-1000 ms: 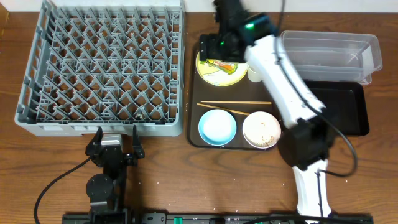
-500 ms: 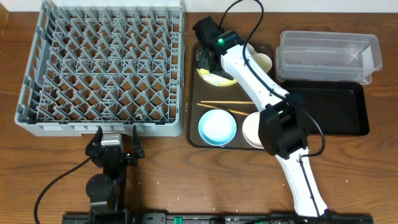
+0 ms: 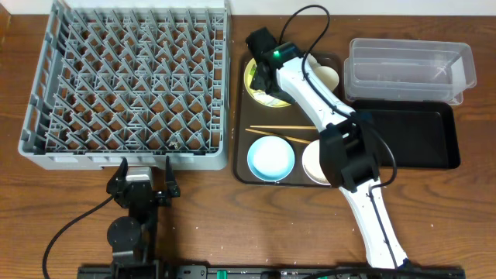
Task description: Sort waste into correct bins and load items into the dishwasher
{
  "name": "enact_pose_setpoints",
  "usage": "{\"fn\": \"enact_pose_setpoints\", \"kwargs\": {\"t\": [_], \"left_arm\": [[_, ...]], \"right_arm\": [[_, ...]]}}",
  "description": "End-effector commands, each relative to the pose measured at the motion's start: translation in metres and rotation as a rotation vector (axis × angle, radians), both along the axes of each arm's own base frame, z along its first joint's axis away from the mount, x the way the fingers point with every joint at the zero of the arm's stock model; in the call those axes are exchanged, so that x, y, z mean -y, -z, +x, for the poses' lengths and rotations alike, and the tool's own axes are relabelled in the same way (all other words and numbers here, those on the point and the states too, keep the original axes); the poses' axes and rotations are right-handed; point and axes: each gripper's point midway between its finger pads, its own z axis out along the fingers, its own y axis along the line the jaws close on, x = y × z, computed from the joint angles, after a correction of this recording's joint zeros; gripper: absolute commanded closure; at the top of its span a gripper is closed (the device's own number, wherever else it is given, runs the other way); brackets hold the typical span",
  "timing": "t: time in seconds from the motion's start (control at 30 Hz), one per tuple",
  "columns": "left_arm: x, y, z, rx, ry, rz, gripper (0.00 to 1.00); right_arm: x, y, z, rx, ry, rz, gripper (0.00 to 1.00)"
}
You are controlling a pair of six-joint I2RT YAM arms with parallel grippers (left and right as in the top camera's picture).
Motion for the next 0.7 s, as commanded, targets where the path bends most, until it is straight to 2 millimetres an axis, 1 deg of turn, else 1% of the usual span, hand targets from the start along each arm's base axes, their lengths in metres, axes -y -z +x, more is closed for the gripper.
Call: {"fn": "enact_pose_setpoints", "kwargs": {"t": [0.0, 0.03, 0.1, 0.13, 0.17, 0.23, 0.27, 0.4, 0.43, 0.57, 0.67], "left_arm": [[0.004, 0.015, -0.001, -0.045, 0.022, 0.0, 0.07], [0.004, 0.015, -0.001, -0.045, 0.022, 0.0, 0.07], [0.004, 0.015, -0.001, -0.045, 0.022, 0.0, 0.07], [0.004, 0.015, -0.001, -0.045, 0.022, 0.0, 0.07], [0.004, 0.015, -0.001, -0.045, 0.022, 0.001, 0.07], [0.004, 0.015, -0.001, -0.045, 0.022, 0.001, 0.07], [0.004, 0.015, -0.001, -0.045, 0.022, 0.001, 0.07], [0.004, 0.015, -0.001, -0.045, 0.022, 0.0, 0.07], [0.004, 0.015, -0.001, -0.045, 0.022, 0.0, 0.07], [0.004, 0.015, -0.001, -0.045, 0.022, 0.0, 0.07], [0.004, 0.015, -0.001, -0.045, 0.022, 0.0, 0.07]], "right_arm": [[0.008, 0.022, 0.0, -0.025, 0.021, -0.034, 0.26], [0.009, 0.028, -0.001, -0.033, 0.021, -0.039, 0.33], [0.009, 0.034, -0.002, -0.04, 0.02, -0.044, 0.5], [0.009, 0.034, -0.002, -0.04, 0.02, -0.043, 0.64], [0.009, 0.036, -0.002, -0.041, 0.02, -0.044, 0.76], [0.008, 0.036, -0.001, -0.038, 0.02, -0.042, 0.9], [0.008, 0.036, 0.001, -0.032, 0.019, -0.039, 0.99], [-0.003, 0.029, 0.01, 0.004, -0.065, -0.011, 0.99], [-0.006, 0.023, 0.014, 0.017, -0.095, -0.001, 0.99], [-0.015, -0.012, 0.022, 0.071, -0.171, 0.03, 0.99], [-0.015, -0.046, 0.022, 0.111, -0.179, 0.045, 0.99]]}}
